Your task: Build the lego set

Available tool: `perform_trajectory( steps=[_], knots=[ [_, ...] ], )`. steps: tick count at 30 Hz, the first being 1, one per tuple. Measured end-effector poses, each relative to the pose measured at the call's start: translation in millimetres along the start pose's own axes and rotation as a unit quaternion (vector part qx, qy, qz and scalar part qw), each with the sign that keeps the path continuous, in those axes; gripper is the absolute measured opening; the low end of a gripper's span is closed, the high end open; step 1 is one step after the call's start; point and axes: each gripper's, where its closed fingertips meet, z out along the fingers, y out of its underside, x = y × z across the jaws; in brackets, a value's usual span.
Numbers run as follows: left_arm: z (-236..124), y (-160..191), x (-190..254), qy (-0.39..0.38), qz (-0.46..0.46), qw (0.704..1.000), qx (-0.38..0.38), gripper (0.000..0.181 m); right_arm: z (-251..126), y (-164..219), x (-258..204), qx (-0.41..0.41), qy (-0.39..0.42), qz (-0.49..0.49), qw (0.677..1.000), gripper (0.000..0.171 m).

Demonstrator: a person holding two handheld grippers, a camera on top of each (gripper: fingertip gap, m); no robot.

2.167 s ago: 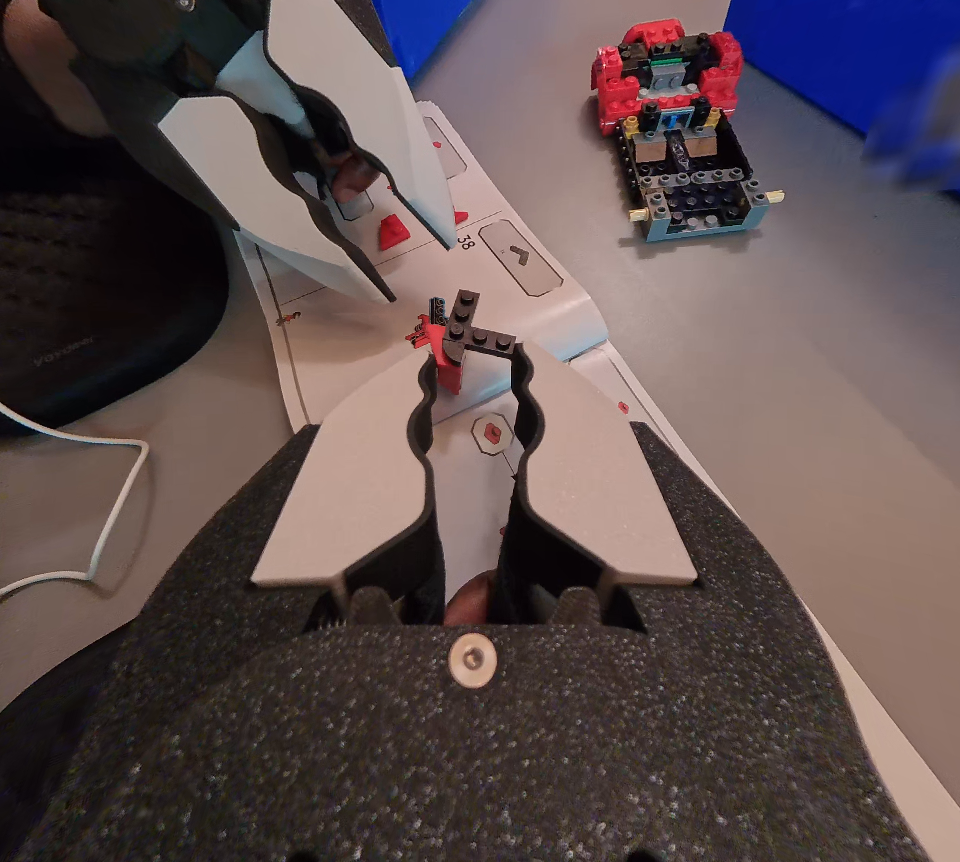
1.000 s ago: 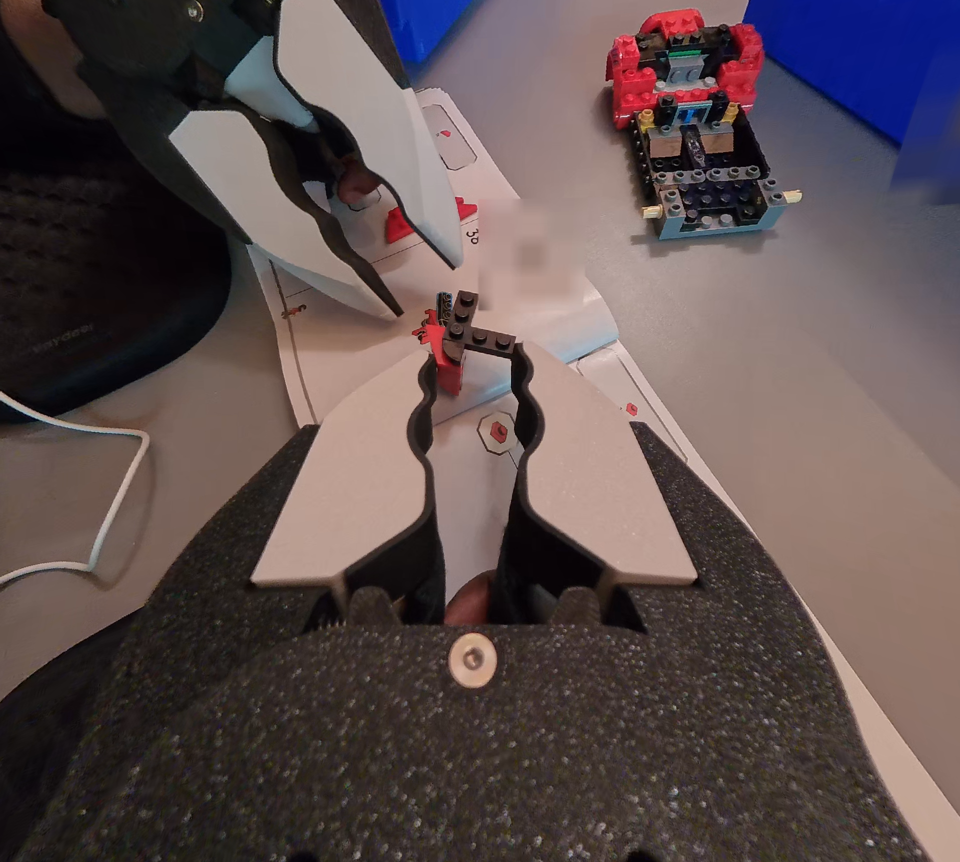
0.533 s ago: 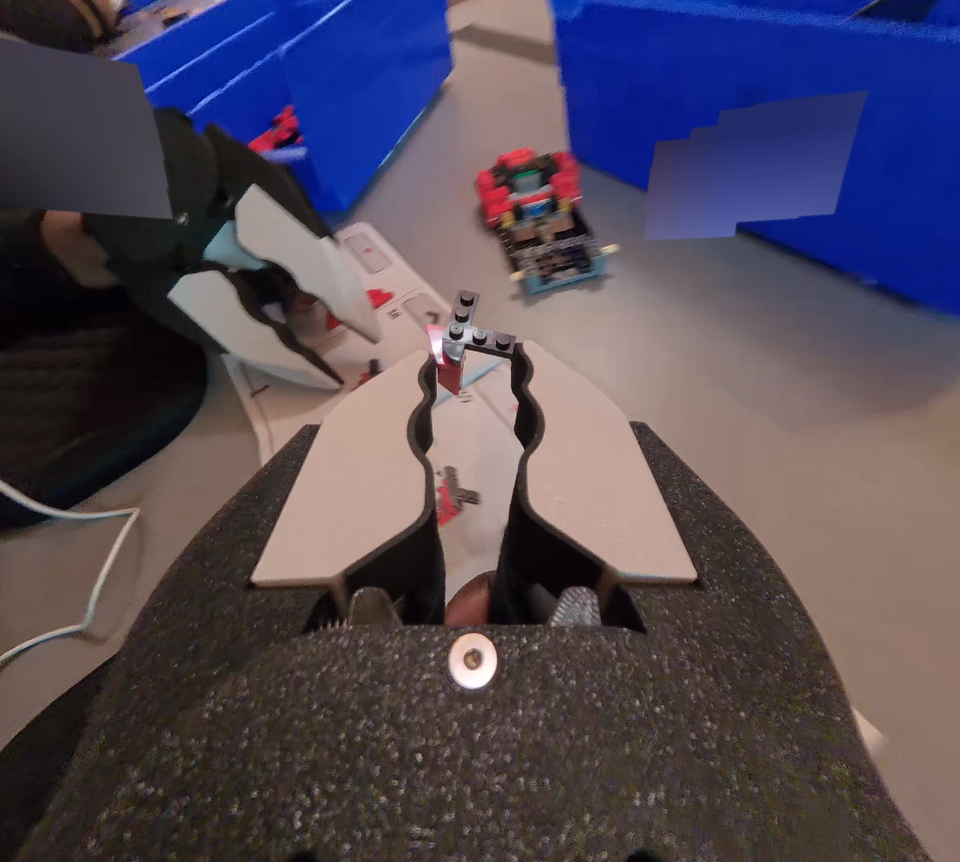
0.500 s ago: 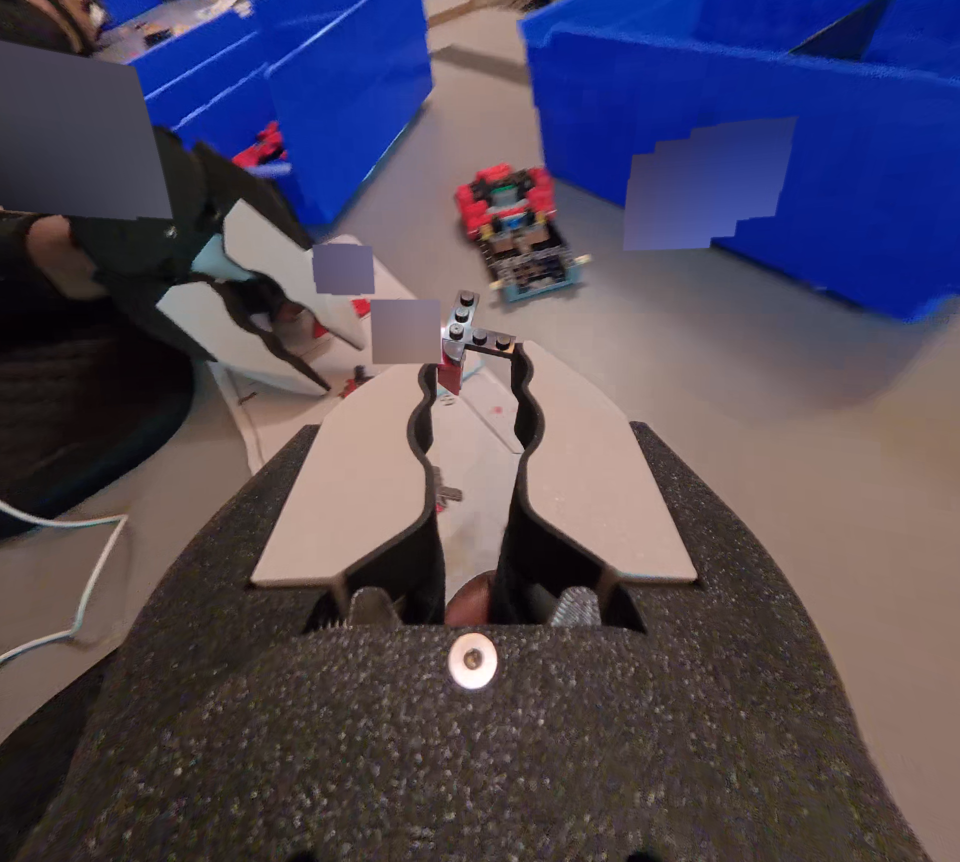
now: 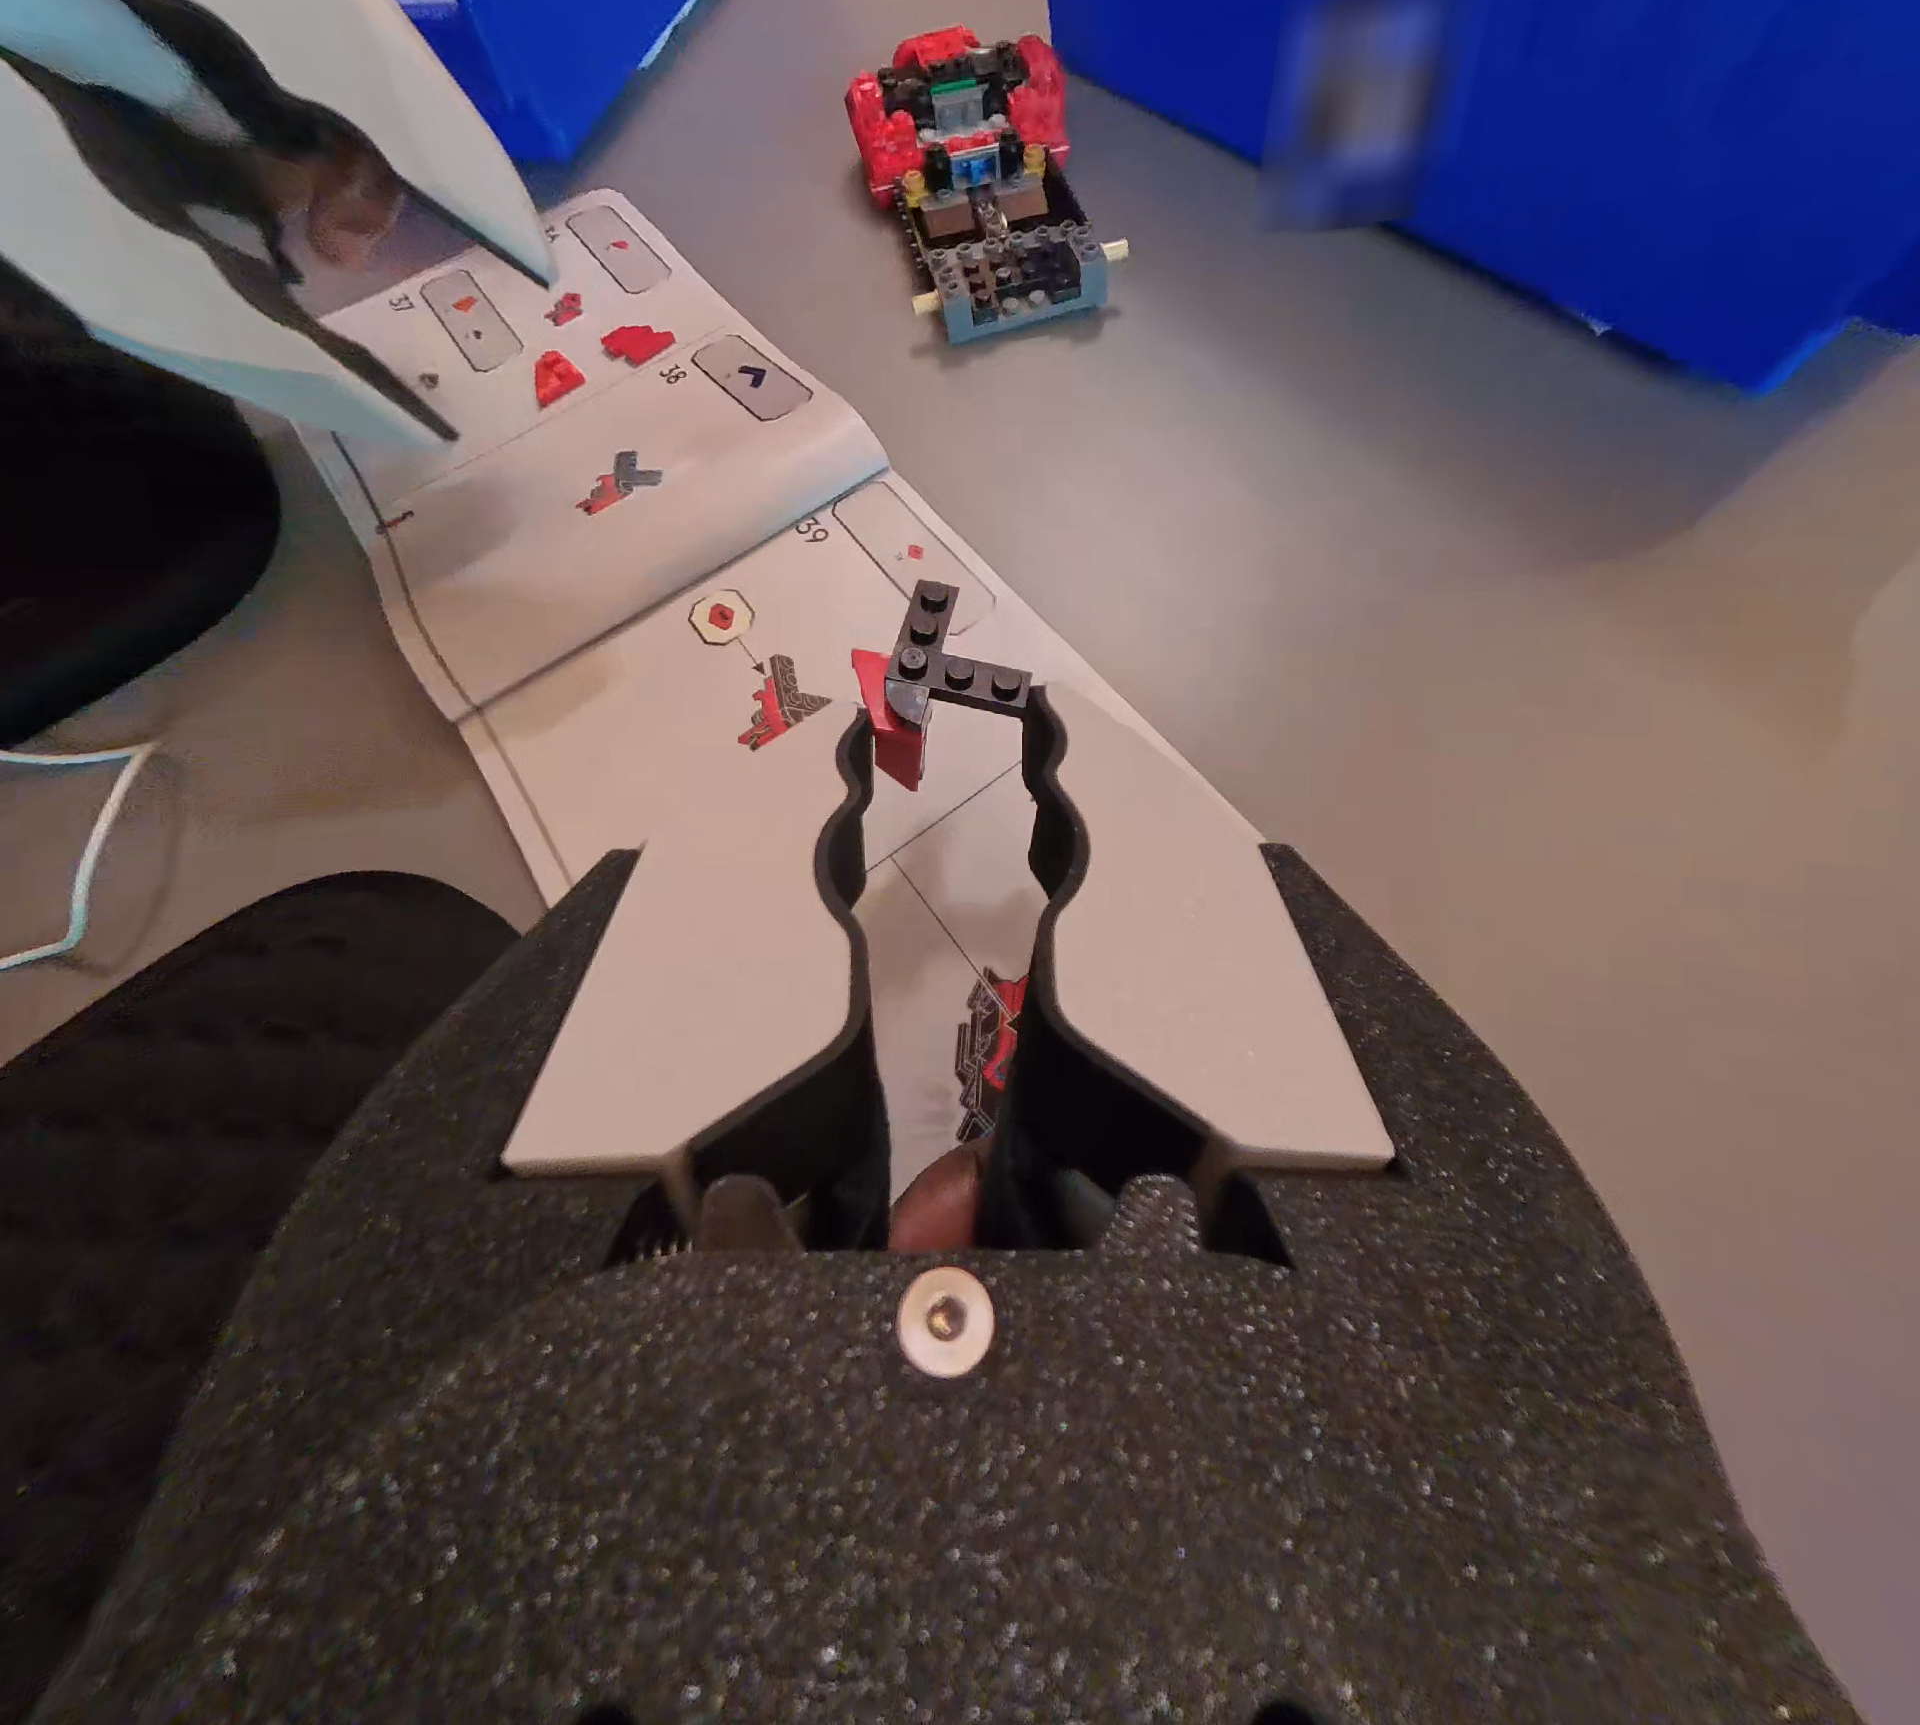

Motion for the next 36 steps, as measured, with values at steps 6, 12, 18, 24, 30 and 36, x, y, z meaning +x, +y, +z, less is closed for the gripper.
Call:
perform_trajectory(
  steps=[6,12,18,24,30,36],
  knots=[
    [36,12,9,-0.008,-0.051,0.997,-0.053,0.031,5,7,-7,-0.001,-0.013,-0.010,1.000,0.028],
    [40,27,19,0.009,-0.039,0.997,-0.062,0.017,16,21,-16,-0.061,-0.011,-0.059,0.996,0.028],
    [40,29,22,0.036,-0.074,0.996,-0.034,0.014,16,20,-16,-0.062,-0.020,-0.048,0.997,0.028],
    [40,28,23,0.039,-0.070,0.996,-0.030,0.014,16,21,-16,-0.064,-0.024,-0.039,0.997,0.028],
    [40,29,23,0.038,-0.072,0.996,-0.029,0.015,17,21,-15,-0.067,-0.022,-0.041,0.997,0.028],
    [40,29,22,0.037,-0.074,0.996,-0.029,0.016,17,21,-15,-0.068,-0.024,-0.036,0.997,0.028]
  ],
)
